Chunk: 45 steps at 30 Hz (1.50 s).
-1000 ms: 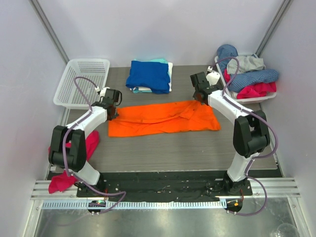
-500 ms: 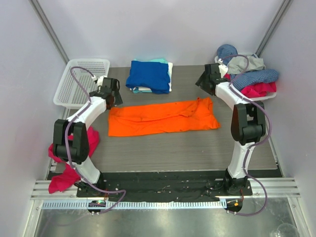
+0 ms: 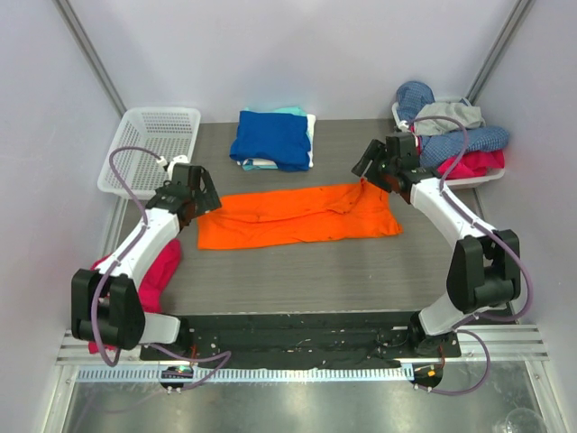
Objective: Fold and stack the t-shirts
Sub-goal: Fold the tshirt
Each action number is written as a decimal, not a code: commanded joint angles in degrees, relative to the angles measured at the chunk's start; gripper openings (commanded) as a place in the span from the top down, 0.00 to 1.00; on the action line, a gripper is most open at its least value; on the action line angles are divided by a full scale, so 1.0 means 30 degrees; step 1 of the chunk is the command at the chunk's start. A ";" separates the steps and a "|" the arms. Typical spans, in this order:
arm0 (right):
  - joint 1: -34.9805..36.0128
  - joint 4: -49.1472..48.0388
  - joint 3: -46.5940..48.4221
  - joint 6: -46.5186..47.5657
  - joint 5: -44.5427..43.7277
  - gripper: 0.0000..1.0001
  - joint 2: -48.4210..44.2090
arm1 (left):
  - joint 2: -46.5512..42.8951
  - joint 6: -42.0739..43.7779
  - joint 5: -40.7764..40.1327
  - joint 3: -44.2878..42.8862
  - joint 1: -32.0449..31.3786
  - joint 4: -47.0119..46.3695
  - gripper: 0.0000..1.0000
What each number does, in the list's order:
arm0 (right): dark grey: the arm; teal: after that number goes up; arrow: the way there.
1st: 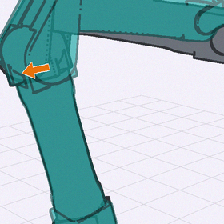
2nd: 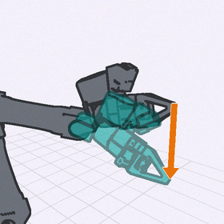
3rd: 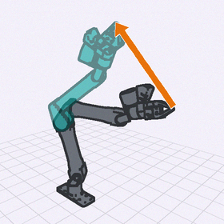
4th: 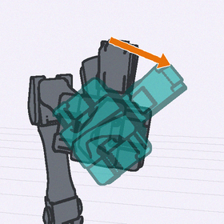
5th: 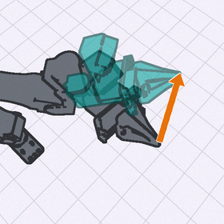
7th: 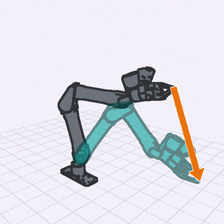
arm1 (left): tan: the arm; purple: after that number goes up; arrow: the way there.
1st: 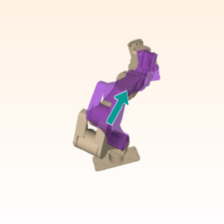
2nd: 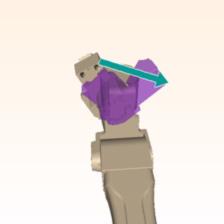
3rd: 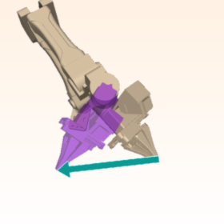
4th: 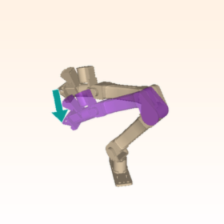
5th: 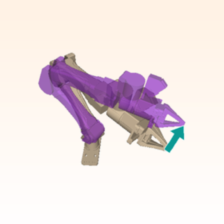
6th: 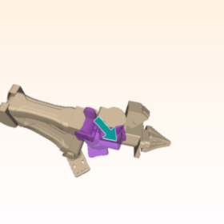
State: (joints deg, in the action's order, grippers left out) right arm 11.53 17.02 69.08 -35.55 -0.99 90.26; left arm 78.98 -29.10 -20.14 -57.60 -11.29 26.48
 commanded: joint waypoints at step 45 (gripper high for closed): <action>0.2280 -0.1160 -0.4042 -0.1773 0.5107 0.28 0.0675 | -0.3592 -0.0787 0.1059 0.3439 -0.0280 0.0519 0.00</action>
State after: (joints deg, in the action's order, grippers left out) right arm 17.87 13.39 57.04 -40.71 15.25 94.41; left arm 69.36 -31.07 -16.47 -47.55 -11.94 28.18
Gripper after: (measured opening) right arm 0.720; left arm 0.996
